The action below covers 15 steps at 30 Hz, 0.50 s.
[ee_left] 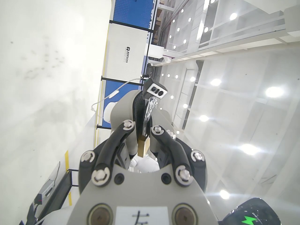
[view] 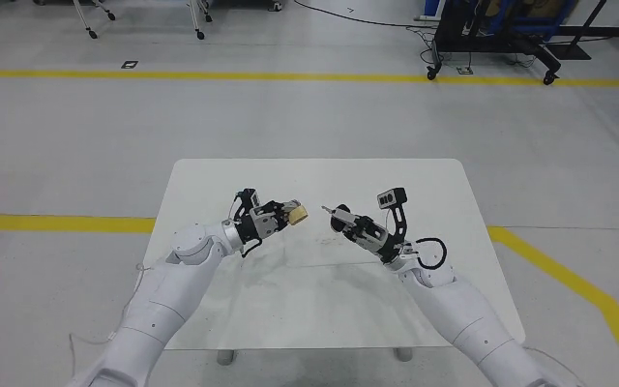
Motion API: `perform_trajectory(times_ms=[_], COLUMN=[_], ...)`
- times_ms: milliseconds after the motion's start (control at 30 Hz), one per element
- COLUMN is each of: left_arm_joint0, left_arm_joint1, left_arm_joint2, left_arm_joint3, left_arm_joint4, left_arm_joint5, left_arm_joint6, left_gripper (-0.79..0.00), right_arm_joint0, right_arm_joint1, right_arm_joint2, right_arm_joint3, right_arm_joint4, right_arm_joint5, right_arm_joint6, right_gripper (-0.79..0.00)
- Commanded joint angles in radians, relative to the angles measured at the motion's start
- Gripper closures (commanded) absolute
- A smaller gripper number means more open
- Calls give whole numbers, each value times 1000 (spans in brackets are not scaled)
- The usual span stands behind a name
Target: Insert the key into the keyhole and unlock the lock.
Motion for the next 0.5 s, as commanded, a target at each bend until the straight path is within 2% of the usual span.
perform_trajectory(times_ms=[0, 400, 467], left_arm_joint0=[0, 0, 7], left_arm_joint1=[0, 0, -1], left_arm_joint2=[0, 0, 8], left_arm_joint3=[0, 0, -3], left_arm_joint4=[2, 2, 35], left_arm_joint5=[0, 0, 7], left_arm_joint6=[0, 0, 53], left_gripper=[0, 0, 0], right_arm_joint0=[1, 1, -1], right_arm_joint1=[0, 0, -2], right_arm_joint2=[0, 0, 1], right_arm_joint3=[0, 0, -8], right_arm_joint4=[-2, -2, -14], right_arm_joint5=[-1, -1, 14], right_arm_joint6=[0, 0, -28], right_gripper=[0, 0, 0])
